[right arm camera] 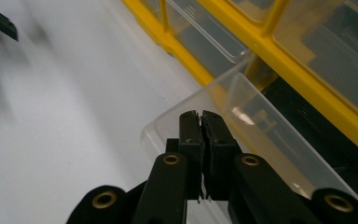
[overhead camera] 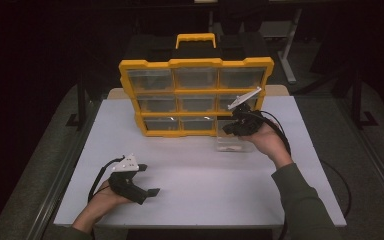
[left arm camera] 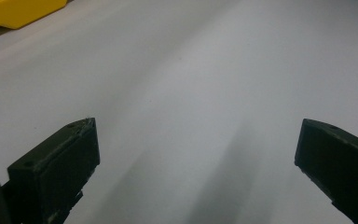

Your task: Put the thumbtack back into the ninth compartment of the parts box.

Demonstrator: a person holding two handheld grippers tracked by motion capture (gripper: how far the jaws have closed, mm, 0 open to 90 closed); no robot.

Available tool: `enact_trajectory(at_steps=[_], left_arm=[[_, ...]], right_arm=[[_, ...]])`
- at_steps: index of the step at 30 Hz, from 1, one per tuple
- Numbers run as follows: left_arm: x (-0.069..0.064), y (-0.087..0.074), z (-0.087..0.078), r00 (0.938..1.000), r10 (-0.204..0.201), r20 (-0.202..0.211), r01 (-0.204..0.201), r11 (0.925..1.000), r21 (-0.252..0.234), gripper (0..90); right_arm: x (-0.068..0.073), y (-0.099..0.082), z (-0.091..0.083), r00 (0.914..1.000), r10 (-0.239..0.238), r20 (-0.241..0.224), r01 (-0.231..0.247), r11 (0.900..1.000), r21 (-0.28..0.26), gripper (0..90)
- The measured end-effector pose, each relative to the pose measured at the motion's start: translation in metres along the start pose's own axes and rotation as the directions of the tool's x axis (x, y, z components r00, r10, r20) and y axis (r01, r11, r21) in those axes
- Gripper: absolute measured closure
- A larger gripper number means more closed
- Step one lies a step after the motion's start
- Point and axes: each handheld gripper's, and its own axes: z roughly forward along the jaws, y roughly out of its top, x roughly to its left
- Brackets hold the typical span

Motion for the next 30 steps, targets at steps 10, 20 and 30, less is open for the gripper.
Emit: enact_trajectory(at_steps=[10, 20, 30], left_arm=[[0.0, 0.0, 0.0, 1.0, -0.001, 0.0, 0.001, 1.0, -0.001, 0.0], [0.0, 0.0, 0.0, 1.0, 0.0, 0.0, 0.0, 1.0, 0.0, 0.0], [0.0, 0.0, 0.0, 1.0, -0.001, 0.0, 0.001, 1.0, 0.0, 0.0]], right_arm=[[-0.013, -0.011, 0.013, 0.9992, 0.03, 0.025, -0.031, 0.9986, 0.042, 85.4], [-0.016, -0.016, 0.016, 0.9989, 0.04, 0.024, -0.041, 0.9976, 0.056, 84.6], [-0.014, -0.015, 0.01, 0.9988, 0.037, 0.032, -0.038, 0.9989, 0.029, 83.0]])
